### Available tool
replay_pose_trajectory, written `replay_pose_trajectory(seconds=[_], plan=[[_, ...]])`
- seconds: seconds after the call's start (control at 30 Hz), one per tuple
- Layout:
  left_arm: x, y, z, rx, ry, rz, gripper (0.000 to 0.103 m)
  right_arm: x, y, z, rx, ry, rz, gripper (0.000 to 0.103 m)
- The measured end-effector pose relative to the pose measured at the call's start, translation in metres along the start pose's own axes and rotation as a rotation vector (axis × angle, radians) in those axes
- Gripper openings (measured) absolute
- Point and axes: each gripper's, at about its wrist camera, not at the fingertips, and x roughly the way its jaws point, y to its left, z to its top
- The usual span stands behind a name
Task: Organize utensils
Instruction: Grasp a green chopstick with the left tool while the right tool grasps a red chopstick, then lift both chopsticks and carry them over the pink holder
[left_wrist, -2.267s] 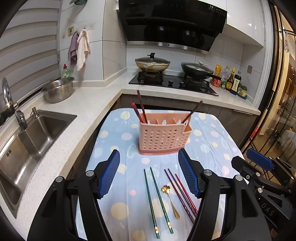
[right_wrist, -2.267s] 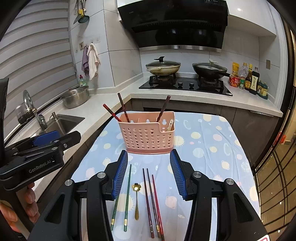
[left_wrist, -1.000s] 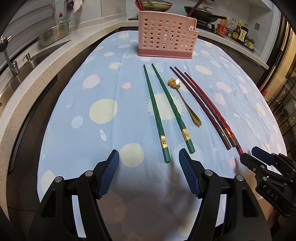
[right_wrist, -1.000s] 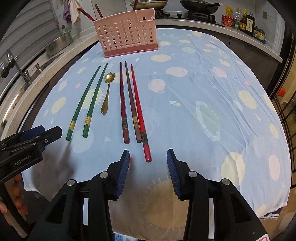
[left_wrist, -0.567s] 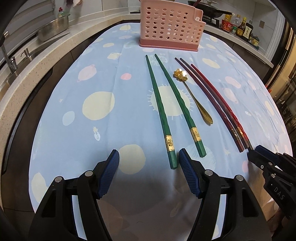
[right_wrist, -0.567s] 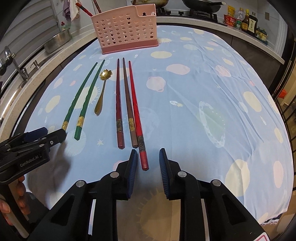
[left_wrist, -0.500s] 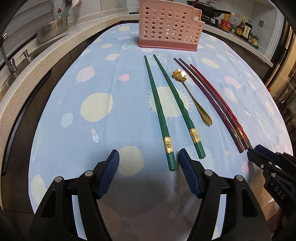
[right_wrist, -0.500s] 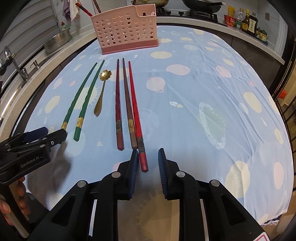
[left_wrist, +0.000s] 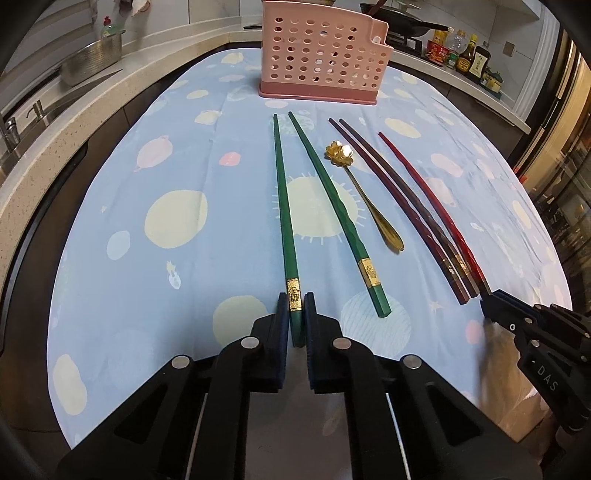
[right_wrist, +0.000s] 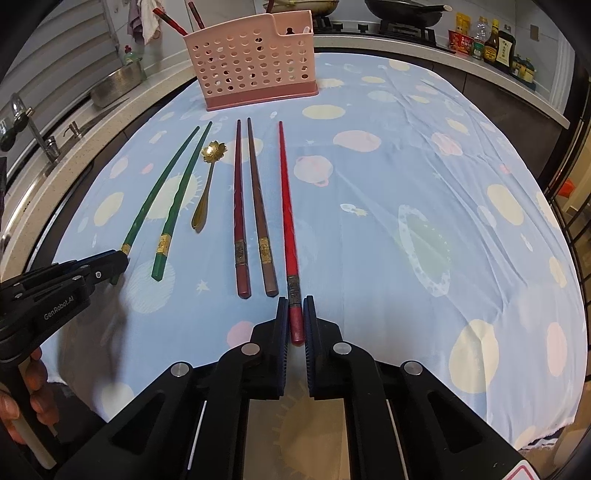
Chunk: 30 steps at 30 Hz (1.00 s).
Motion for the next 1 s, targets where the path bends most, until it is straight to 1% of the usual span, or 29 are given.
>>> replay_pose_trajectory(seconds=[0.23, 0.37, 0.57, 0.73, 0.87, 1.0], plan=[[-0.029, 0.005, 0.001, -0.020, -0.043, -0.023, 0.007, -0.028, -0.005, -0.002, 0.028, -0.048, 0.021, 0.007], [-0.053, 0.009, 0.007, -0.034, -0.086, -0.031, 0.007, -0.053, -0.009, 0.005, 0.046, -0.105, 0.036, 0.007], [-0.092, 0.010, 0.025, -0.041, -0.164, -0.031, 0.007, -0.095, -0.015, 0.029, 0.079, -0.216, 0.069, 0.007], [-0.121, 0.011, 0.044, -0.038, -0.235, -0.035, 0.007, -0.124, -0.014, 0.051, 0.074, -0.305, 0.081, 0.007], [-0.135, 0.011, 0.059, -0.037, -0.280, -0.032, 0.007, -0.140, -0.012, 0.067, 0.064, -0.359, 0.092, 0.007], [-0.145, 0.012, 0.074, -0.032, -0.320, -0.025, 0.007, -0.150, -0.011, 0.080, 0.057, -0.394, 0.102, 0.007]])
